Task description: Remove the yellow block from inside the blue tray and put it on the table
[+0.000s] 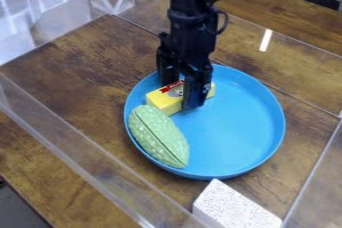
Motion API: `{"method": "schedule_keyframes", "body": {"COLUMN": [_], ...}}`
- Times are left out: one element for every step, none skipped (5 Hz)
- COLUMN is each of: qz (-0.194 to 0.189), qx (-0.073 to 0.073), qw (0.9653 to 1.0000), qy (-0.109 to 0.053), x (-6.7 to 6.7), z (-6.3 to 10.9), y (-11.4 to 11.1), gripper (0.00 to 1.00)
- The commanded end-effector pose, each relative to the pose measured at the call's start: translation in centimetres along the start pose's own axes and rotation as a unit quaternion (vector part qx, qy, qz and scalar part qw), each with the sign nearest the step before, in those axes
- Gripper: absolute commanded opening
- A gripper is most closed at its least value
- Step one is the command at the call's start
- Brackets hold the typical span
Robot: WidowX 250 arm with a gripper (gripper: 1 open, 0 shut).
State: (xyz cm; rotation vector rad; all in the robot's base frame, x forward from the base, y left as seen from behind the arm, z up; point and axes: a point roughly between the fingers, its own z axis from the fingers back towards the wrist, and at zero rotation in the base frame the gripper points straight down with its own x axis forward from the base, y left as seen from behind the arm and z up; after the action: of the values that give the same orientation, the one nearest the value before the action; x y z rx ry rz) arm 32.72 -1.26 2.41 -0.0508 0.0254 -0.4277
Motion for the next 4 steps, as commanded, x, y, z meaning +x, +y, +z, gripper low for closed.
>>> {"method": "schedule_keyframes", "body": {"qz": [0.009, 0.002, -0.006, -0.013], "qx": [0.007, 0.009, 0.011, 0.014], "qw": [0.9997, 0.9997, 0.9997, 0.9996], "qy": [-0.020, -0.021, -0.021, -0.021], "x": [0.07, 0.17, 0.28, 0.38], "z": [0.93, 0.85, 0.80, 0.76], "y": [1.09, 1.07, 1.03, 0.98], "gripper": [0.00, 0.00, 0.00, 0.00]}}
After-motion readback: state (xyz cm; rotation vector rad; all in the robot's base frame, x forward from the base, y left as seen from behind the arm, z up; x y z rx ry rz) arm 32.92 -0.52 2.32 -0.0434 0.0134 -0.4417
